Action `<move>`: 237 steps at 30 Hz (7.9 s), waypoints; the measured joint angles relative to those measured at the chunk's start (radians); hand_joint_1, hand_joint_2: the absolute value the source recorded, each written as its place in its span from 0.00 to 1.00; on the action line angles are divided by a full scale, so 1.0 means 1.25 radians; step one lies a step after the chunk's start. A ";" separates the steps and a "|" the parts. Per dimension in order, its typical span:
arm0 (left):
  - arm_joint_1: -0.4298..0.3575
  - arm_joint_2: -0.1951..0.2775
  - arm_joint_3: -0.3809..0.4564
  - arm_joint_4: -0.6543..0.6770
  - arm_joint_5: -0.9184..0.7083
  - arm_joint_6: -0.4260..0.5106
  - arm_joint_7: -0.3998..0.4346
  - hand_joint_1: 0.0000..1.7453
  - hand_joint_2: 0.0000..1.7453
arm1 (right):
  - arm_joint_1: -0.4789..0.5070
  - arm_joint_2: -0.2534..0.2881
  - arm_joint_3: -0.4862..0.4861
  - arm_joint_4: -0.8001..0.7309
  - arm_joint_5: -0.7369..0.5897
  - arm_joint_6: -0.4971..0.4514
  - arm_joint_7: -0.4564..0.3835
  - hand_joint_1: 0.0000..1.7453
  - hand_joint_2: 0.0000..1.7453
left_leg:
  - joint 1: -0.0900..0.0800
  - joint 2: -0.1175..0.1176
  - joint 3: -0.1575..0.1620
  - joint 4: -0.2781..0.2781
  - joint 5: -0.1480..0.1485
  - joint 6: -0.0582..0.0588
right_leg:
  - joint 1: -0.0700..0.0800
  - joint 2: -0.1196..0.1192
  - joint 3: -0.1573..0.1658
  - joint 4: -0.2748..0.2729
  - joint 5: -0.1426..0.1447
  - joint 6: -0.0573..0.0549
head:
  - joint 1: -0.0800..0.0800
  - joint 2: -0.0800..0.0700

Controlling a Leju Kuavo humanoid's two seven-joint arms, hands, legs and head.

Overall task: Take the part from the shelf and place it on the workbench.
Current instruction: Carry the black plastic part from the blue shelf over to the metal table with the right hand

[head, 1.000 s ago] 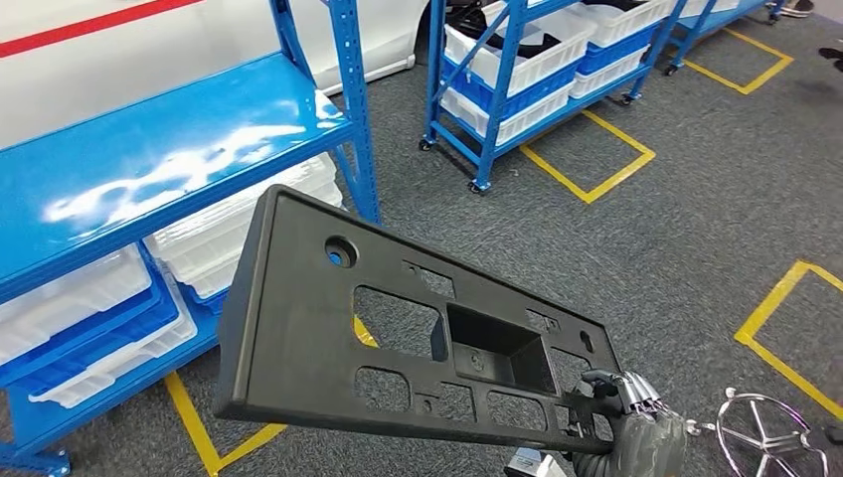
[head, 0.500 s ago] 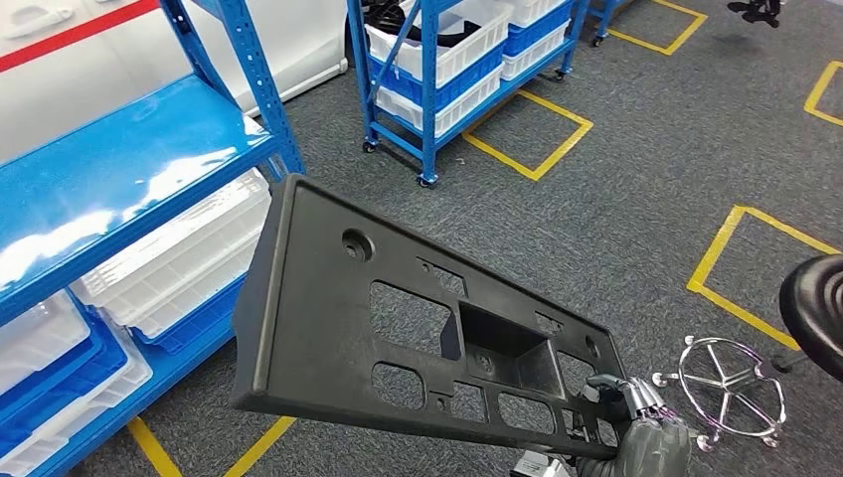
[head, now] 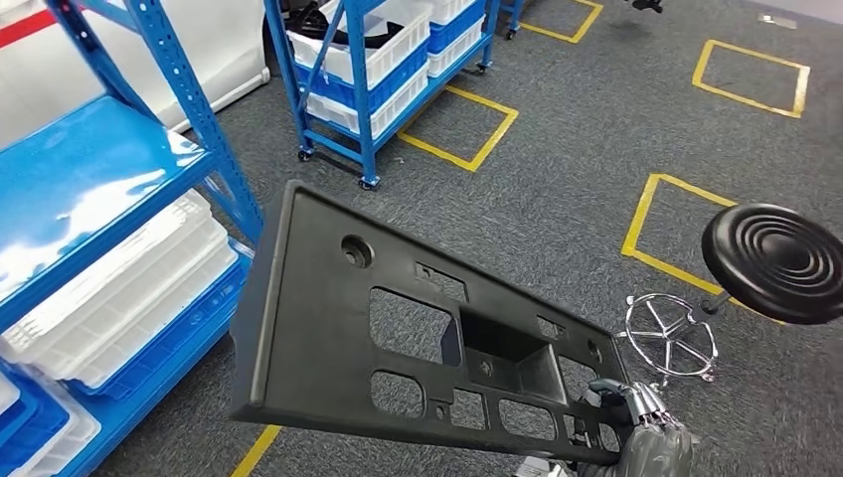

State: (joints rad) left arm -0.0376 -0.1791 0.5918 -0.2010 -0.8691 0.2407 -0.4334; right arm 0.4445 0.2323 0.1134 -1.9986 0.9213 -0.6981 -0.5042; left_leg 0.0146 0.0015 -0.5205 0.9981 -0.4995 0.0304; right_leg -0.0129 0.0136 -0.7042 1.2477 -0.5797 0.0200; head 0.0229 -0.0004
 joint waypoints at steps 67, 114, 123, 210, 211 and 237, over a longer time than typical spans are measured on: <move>-0.001 -0.002 0.038 0.000 -0.019 0.009 -0.005 0.00 1.00 | 0.037 0.055 -0.101 -0.029 -0.071 -0.001 -0.066 1.00 1.00 | -0.004 0.057 0.007 0.000 -0.012 0.000 | 0.003 -0.033 0.060 -0.085 0.049 -0.001 | 0.003 0.000; 0.002 0.000 0.058 0.000 -0.032 0.007 -0.001 0.00 1.00 | 0.067 0.077 -0.127 -0.049 -0.076 -0.002 -0.070 1.00 1.00 | 0.004 -0.043 -0.021 0.062 -0.026 -0.027 | 0.006 0.061 0.108 -0.171 0.070 -0.029 | 0.002 0.000; 0.003 -0.003 0.059 0.000 -0.033 0.008 0.000 0.00 1.00 | 0.068 0.078 -0.128 -0.055 -0.079 -0.002 -0.066 1.00 1.00 | 0.005 0.001 0.000 0.004 -0.011 0.007 | 0.004 0.006 0.014 -0.010 -0.009 0.008 | 0.007 0.000; 0.007 0.011 0.077 0.000 -0.048 -0.102 -0.060 0.00 1.00 | 0.034 0.017 -0.068 -0.014 -0.061 -0.002 -0.037 1.00 1.00 | -0.010 0.000 -0.040 0.018 0.017 0.001 | 0.011 0.004 0.182 -0.199 0.030 -0.012 | 0.008 0.000; 0.007 0.012 0.077 0.000 -0.048 -0.102 -0.060 0.00 1.00 | 0.034 0.016 -0.068 -0.014 -0.061 -0.002 -0.036 1.00 1.00 | -0.009 0.000 -0.034 0.012 0.015 0.005 | 0.010 0.003 0.184 -0.194 0.030 -0.008 | 0.008 0.000; 0.011 0.012 0.079 0.000 -0.058 -0.100 -0.060 0.00 1.00 | 0.030 0.005 -0.064 -0.008 -0.076 -0.002 -0.033 1.00 1.00 | -0.011 0.001 -0.067 0.086 -0.016 0.001 | 0.016 -0.001 0.162 -0.181 0.036 -0.036 | 0.010 0.000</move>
State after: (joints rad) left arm -0.0244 -0.1636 0.6904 -0.2010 -0.9419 0.1154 -0.5084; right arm 0.4815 0.2382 0.0334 -2.0083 0.8259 -0.7000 -0.5456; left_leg 0.0013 0.0032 -0.6043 1.1050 -0.5197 0.0310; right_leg 0.0076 0.0124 -0.5023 1.0220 -0.5344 -0.0245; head 0.0359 -0.0004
